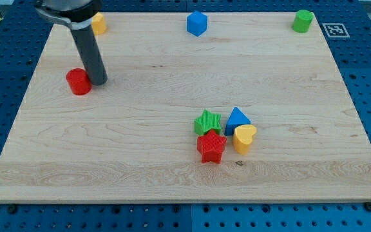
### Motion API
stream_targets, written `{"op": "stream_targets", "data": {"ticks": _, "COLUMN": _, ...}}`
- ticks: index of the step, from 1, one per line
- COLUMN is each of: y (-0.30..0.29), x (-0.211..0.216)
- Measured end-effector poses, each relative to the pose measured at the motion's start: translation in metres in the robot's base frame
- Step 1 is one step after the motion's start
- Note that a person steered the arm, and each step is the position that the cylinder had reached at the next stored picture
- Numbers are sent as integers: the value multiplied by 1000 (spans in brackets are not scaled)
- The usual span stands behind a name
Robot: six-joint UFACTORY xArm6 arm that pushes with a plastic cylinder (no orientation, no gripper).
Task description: Move the red star to the center right
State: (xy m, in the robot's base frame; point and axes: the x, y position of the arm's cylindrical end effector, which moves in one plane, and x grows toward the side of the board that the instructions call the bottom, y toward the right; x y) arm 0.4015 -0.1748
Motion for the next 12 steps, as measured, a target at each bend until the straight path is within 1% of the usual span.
{"op": "stream_targets", "data": {"ticks": 1, "y": -5, "x": 6}}
{"op": "stream_targets", "data": {"ticks": 2, "y": 41, "x": 6}}
{"op": "stream_targets", "data": {"ticks": 3, "y": 82, "x": 20}}
{"op": "stream_targets", "data": {"ticks": 4, "y": 83, "x": 61}}
{"op": "stream_targets", "data": {"ticks": 6, "y": 83, "x": 61}}
{"op": "stream_targets", "data": {"ticks": 7, "y": 83, "x": 86}}
{"op": "stream_targets", "data": {"ticks": 8, "y": 102, "x": 124}}
{"op": "stream_targets", "data": {"ticks": 10, "y": 160, "x": 134}}
{"op": "stream_targets", "data": {"ticks": 11, "y": 184, "x": 156}}
{"op": "stream_targets", "data": {"ticks": 12, "y": 217, "x": 162}}
